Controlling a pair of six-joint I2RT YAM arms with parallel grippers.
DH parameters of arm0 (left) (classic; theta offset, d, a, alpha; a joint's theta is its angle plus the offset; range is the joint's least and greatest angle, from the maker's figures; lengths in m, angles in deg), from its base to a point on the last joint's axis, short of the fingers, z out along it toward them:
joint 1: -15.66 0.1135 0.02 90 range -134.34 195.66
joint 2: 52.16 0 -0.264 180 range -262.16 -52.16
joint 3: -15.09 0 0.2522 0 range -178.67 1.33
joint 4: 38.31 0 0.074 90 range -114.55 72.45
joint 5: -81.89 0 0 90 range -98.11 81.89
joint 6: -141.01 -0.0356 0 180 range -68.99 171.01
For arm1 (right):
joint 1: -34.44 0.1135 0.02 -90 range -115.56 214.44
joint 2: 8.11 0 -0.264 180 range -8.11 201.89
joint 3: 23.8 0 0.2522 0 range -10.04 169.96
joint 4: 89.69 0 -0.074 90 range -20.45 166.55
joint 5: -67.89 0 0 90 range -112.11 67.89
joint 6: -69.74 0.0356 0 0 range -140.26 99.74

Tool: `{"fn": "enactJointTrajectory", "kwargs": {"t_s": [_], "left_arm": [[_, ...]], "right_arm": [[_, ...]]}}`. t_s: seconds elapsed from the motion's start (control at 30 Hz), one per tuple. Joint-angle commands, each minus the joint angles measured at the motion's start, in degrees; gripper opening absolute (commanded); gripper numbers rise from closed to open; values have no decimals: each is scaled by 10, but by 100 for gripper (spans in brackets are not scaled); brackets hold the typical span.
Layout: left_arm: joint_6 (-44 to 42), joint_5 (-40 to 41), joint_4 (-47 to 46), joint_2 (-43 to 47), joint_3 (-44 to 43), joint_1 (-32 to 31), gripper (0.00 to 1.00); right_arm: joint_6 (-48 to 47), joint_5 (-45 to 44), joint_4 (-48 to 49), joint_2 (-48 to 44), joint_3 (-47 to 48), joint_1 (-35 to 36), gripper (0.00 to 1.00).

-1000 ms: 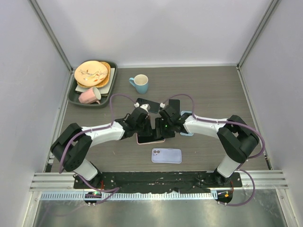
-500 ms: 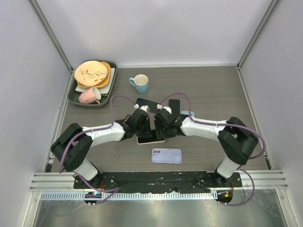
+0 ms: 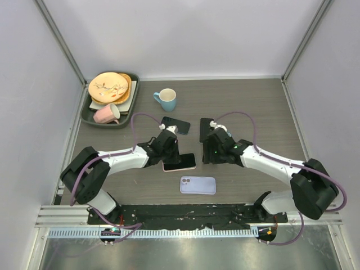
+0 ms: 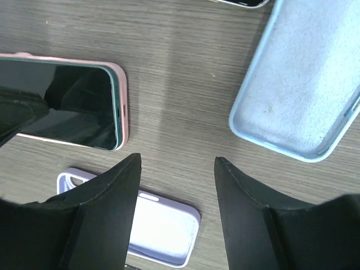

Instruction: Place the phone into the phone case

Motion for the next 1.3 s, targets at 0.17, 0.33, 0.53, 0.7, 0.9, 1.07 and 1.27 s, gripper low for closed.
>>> {"fn": "enactJointTrajectory", "kwargs": {"t_s": [0.17, 0.33, 0.53, 0.7, 0.9, 1.07, 1.27], "left_arm": [[-1, 26, 31, -5, 10, -2, 0], [0, 21, 30, -3, 10, -2, 0], [-1, 21, 28, -4, 12, -2, 0], [-5, 19, 28, -7, 10, -2, 0], [-4, 18, 25, -7, 10, -2, 0], [-5, 17, 24, -11, 10, -2, 0], [-7, 15, 23, -10, 6, -2, 0]], "right_arm": [[18, 354, 224, -32, -121, -141, 60], [79, 435, 367, 18, -165, -155, 60], [107, 467, 447, 77, -177, -162, 55], [109, 472, 465, 121, -168, -165, 45], [107, 486, 475, 165, -161, -166, 33], [105, 475, 474, 202, -153, -166, 24], [63, 417, 401, 217, -129, -166, 19]]}}
